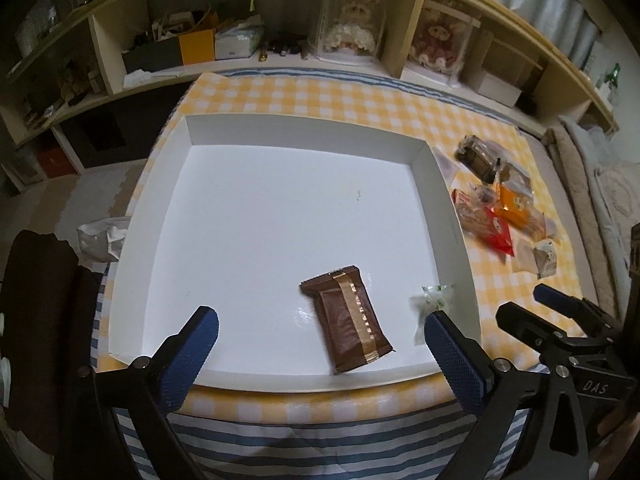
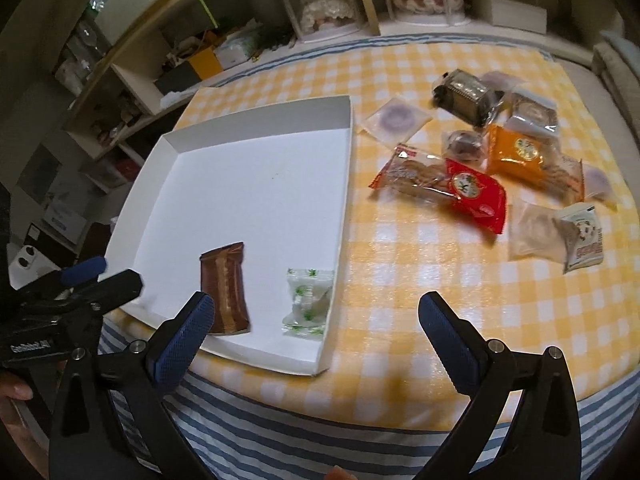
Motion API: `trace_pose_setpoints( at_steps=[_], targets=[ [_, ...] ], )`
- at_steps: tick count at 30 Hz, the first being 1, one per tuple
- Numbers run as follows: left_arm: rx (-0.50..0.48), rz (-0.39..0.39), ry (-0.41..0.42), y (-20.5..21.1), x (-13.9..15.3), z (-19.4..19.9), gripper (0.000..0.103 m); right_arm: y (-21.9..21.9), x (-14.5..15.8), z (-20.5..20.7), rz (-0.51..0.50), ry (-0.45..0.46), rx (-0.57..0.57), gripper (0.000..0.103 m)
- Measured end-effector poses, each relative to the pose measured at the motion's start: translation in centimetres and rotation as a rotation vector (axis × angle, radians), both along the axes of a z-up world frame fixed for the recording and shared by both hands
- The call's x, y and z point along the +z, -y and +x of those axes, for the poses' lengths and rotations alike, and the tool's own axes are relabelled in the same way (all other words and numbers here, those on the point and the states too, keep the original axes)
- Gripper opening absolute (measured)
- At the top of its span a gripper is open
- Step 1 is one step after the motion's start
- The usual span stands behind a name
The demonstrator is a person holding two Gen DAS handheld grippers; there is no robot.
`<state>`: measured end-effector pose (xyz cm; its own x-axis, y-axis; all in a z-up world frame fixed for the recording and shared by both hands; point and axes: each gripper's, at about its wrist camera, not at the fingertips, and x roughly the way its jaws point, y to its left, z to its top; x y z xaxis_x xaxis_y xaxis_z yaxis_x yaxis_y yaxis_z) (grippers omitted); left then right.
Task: Organize snacks
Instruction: 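Withdraw both tools from the tray back toward the snack pile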
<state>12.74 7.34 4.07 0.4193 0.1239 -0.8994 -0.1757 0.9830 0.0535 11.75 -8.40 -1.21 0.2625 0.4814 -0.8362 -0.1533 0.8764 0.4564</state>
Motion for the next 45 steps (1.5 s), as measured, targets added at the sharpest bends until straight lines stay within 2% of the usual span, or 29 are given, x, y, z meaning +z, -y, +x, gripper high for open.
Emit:
trace_pose_setpoints(
  at_steps=[7,23,33,38,45],
  targets=[
    [-0.012,0.003,-0.01,0.1,0.4,-0.1,0.103,0.4,0.7,-0.3,-0.024,0.025,0.007,0.103],
    [-0.036,-0.005,0.065,1.6,2.8,-0.6,0.103,3.3,4.4,-0.7,-0.078,0.137,0.007,0.103],
    [-0.083,-0.024,0.175,3.9,4.4,-1.6,0.103,9.7,6.3,0.3,-0.103,0.186,-0.096,0.103],
    [-0.09,0.009,0.197,5.7,4.1,-0.7,0.103,13.3,6.0,0.9,-0.122,0.178,-0.166,0.103],
    [-0.174,-0.06,0.215,10.2,2.8,1.6,0.103,18.4,5.2,1.7,-0.129,0.158,-0.274,0.103]
  ],
)
